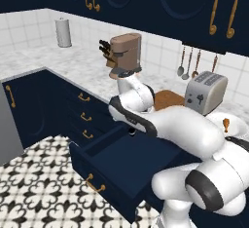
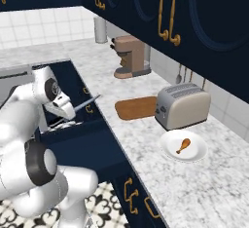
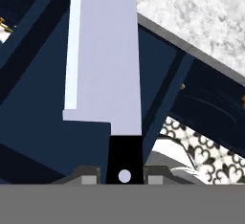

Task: Pick up the knife from the drawer and place it on the cutting board. Then place the meat from the plate to the cutting board.

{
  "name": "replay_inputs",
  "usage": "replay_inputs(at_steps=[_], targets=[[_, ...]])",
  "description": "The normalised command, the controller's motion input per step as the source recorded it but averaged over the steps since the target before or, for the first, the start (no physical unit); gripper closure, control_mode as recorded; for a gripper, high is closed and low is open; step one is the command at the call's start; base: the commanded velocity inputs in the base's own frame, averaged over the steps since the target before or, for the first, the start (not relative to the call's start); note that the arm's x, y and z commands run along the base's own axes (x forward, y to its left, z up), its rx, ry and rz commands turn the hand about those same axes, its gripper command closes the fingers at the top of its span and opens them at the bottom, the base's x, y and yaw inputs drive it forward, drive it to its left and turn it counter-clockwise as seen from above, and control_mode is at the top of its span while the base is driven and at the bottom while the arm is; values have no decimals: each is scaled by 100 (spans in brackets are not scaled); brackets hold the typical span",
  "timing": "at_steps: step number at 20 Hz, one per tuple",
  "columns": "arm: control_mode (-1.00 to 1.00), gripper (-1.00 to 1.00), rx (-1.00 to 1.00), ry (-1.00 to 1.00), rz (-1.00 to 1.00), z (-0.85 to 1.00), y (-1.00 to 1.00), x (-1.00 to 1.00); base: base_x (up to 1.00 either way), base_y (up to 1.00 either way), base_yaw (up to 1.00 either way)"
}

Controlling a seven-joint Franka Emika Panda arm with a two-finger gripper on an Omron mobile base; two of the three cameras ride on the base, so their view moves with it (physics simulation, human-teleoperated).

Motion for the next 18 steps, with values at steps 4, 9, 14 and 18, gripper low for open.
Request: replay_inputs(at_steps=[4,9,14,18], targets=[[-100,100,38,-6,-14,31,-69,90,0,0,0],[-100,100,9,2,-18,22,-28,72,0,0,0],[-100,100,1,0,-21,0,-48,65,0,0,0],[-100,100,1,11,-23,0,-49,82,0,0,0]])
